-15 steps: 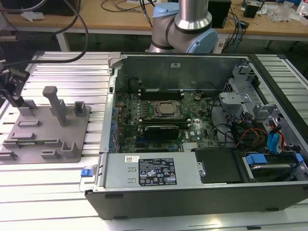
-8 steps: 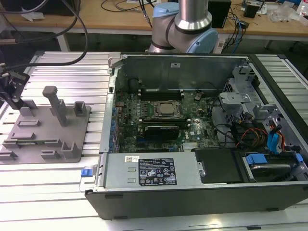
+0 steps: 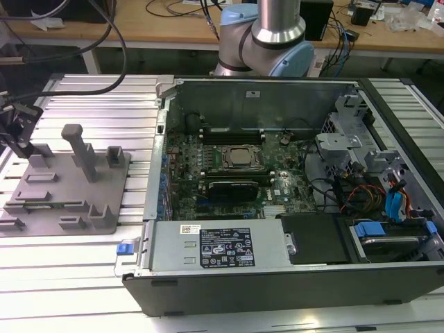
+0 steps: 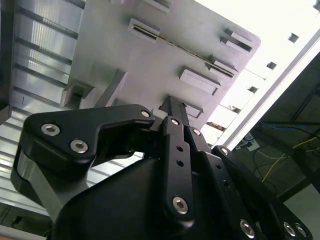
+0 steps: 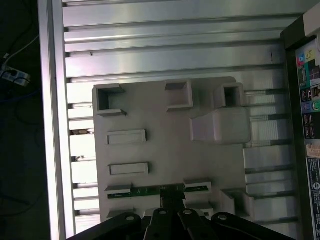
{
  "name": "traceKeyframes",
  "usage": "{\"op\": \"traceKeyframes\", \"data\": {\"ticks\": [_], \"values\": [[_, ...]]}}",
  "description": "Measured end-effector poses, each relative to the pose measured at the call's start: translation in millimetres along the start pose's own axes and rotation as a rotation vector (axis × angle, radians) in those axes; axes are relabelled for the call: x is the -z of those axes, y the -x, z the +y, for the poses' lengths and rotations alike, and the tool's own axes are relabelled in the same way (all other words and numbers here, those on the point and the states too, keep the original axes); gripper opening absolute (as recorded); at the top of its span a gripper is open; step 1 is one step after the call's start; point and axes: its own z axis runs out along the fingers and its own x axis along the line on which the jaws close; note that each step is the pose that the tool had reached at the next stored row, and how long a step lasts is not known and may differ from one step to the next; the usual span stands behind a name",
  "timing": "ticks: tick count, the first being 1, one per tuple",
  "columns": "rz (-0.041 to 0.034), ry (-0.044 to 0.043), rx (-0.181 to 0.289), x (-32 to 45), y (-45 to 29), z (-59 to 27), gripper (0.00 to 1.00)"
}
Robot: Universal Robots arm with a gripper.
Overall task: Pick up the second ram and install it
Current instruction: 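Pick up the second ram and move it above second insertion slot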
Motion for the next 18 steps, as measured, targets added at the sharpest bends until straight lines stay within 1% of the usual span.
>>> {"op": "traceKeyframes", "data": {"ticks": [3, 4, 5, 7, 8, 10, 11, 12, 14, 15, 17, 18], "values": [[0.0000, 0.0000, 0.000, -0.2, 0.0, 0.0, 0.08], [0.0002, 0.0001, 0.005, -0.2, 0.0, 0.0, 0.08], [0.0009, 0.0006, 0.021, -0.2, 0.0, 0.0, 0.08], [0.0049, 0.0029, 0.110, -0.2, 0.0, 0.0, 0.08], [0.0082, 0.0048, 0.181, -0.3, 0.0, 0.0, 0.08], [0.0127, 0.0075, 0.282, -0.3, 0.0, 0.0, 0.08], [0.0147, 0.0086, 0.324, -0.3, 0.0, 0.0, 0.08], [0.0161, 0.0094, 0.356, -0.4, 0.0, 0.0, 0.08], [0.0199, 0.0116, 0.439, -0.5, 0.0, 0.0, 0.08], [0.0213, 0.0125, 0.470, -0.6, 0.0, 0.0, 0.08], [0.0236, 0.0138, 0.518, -0.7, 0.0, 0.0, 0.08], [0.0252, 0.0147, 0.554, -0.8, 0.0, 0.0, 0.08]]}}
